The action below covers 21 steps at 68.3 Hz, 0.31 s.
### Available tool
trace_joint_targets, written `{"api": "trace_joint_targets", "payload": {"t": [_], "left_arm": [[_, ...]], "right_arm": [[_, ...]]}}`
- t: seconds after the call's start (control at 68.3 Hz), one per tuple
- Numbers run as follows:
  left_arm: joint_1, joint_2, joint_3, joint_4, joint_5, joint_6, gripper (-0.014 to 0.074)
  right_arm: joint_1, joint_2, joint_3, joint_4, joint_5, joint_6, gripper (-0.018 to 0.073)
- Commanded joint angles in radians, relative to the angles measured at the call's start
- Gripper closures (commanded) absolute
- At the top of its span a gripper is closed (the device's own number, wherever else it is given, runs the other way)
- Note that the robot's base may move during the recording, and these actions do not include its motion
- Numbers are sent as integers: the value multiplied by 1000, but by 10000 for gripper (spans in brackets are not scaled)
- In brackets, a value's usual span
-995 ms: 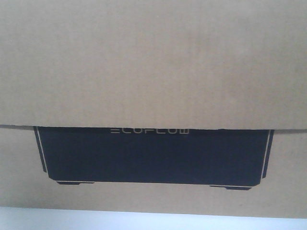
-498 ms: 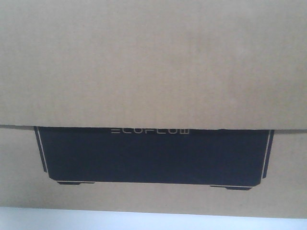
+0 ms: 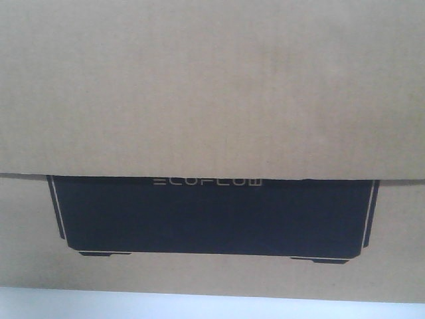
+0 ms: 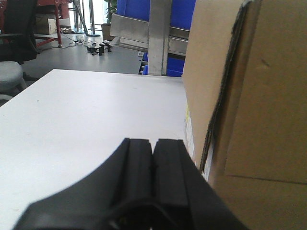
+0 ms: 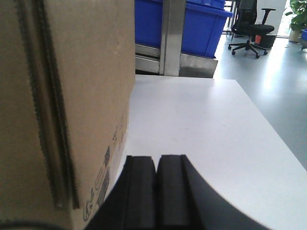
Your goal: Grab box from left shelf to table start
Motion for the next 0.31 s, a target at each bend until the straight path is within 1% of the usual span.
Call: {"api": "trace_joint_targets", "payload": {"t": [0.0,0.293], "left_arm": [[1,-15,-4,-11,-90,3,688],[1,-15,-4,-11,-90,3,688]], "right_arm": [[-4,-9,5,-11,-97,-1,502],[-4,-9,5,-11,-97,-1,502]]}}
